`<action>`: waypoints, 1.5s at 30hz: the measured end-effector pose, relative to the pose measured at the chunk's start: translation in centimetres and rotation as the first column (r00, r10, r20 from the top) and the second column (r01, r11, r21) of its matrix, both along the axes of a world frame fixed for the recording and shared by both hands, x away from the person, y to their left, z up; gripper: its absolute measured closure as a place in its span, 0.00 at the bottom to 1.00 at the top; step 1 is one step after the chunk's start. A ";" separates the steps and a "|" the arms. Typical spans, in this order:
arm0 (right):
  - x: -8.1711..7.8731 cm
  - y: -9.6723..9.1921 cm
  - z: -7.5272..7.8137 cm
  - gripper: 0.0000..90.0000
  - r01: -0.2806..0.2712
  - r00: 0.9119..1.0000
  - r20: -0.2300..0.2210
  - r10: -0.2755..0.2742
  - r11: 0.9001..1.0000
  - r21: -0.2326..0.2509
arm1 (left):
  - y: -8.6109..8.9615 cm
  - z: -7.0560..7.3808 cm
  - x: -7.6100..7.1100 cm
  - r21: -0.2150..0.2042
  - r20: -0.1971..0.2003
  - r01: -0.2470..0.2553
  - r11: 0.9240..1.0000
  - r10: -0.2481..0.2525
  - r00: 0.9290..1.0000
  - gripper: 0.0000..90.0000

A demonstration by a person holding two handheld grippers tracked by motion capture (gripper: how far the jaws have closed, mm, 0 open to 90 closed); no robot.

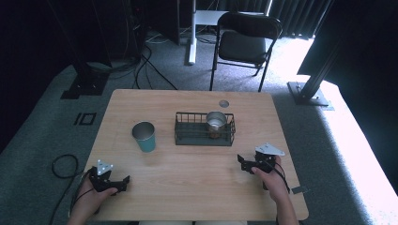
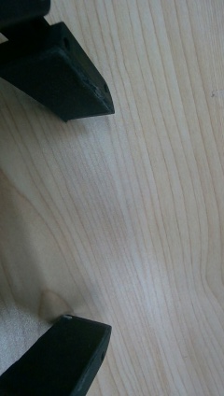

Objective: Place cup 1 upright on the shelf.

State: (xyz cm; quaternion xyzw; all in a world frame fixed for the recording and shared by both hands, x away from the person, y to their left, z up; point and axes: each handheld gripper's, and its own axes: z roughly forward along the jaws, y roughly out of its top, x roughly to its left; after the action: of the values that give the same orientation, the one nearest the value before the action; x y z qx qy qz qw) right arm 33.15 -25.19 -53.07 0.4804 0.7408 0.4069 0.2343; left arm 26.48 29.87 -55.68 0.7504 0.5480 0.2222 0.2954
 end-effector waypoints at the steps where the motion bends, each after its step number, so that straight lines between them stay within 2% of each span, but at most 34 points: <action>1: -0.1 -0.1 -0.1 0.13 0.001 1.000 -0.001 -0.001 1.000 -0.004 | 0.0 0.0 0.0 0.000 0.000 0.000 1.000 0.000 1.000 0.00; 6: -0.7 -0.9 -0.6 0.13 0.007 1.000 -0.026 -0.008 1.000 -0.013 | 0.0 0.0 0.0 0.000 0.000 0.000 1.000 0.000 1.000 0.00; 21: -2.5 -2.9 -1.7 0.13 0.038 0.997 -0.058 -0.041 0.998 -0.051 | 0.0 0.0 0.0 0.000 0.000 0.000 1.000 0.000 1.000 0.00; 28: -3.1 -4.0 -2.0 0.13 0.081 0.994 -0.074 -0.086 0.994 -0.075 | 0.0 0.0 0.0 0.000 0.000 0.000 1.000 0.000 1.000 0.00; 37: -4.0 -5.0 -2.1 0.13 0.096 0.990 -0.095 -0.107 0.989 -0.109 | 0.0 0.0 0.0 0.000 0.000 0.000 1.000 0.000 1.000 0.00; 41: -4.2 -5.6 -2.2 0.13 0.127 0.986 -0.098 -0.137 0.987 -0.103 | 0.0 0.0 0.0 0.000 0.000 0.000 1.000 0.000 1.000 0.00; 45: -4.1 -5.7 -2.4 0.13 0.132 0.984 -0.105 -0.143 0.985 -0.106 | 0.0 0.0 0.0 0.000 0.000 0.000 1.000 0.000 1.000 0.00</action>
State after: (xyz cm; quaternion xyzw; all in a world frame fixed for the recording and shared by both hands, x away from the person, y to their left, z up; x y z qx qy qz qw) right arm 29.09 -30.85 -55.52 0.5406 0.7369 0.3247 0.2433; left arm 26.49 29.86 -55.68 0.7501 0.5482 0.2223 0.2957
